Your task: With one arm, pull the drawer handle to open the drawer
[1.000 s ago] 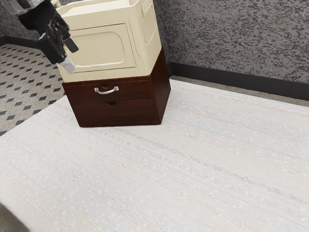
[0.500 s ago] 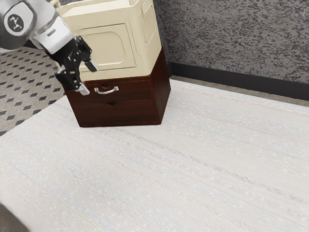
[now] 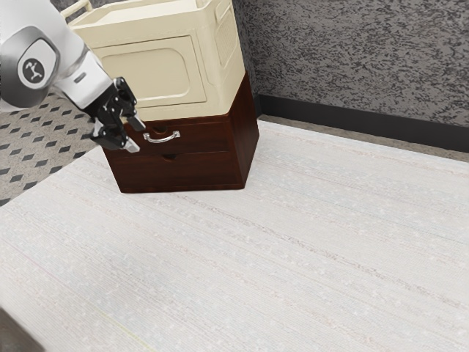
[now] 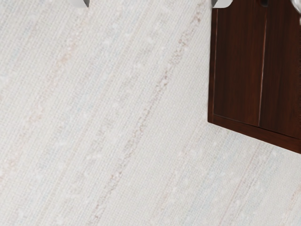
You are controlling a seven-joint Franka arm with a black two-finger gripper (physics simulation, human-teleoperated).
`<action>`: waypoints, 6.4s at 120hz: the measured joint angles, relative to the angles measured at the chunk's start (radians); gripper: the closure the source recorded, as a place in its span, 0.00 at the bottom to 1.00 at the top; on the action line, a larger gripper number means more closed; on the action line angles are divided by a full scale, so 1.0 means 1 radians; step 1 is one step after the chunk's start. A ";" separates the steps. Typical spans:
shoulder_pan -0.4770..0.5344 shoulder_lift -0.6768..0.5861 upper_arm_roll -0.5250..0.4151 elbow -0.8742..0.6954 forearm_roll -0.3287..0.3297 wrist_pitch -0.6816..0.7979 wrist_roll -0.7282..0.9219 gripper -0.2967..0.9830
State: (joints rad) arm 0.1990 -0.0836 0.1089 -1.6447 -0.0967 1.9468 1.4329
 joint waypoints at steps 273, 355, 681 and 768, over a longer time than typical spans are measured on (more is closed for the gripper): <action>0.023 0.382 0.095 0.240 -0.022 0.195 0.047 0.53; 0.048 0.418 0.095 0.253 -0.032 0.241 0.054 0.55; 0.018 0.143 0.082 -0.147 -0.066 0.358 0.053 0.72; 0.007 -0.005 0.085 -0.319 -0.057 0.388 0.050 0.73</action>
State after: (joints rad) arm 0.2056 -0.0886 0.1936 -1.9634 -0.1538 2.3348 1.4825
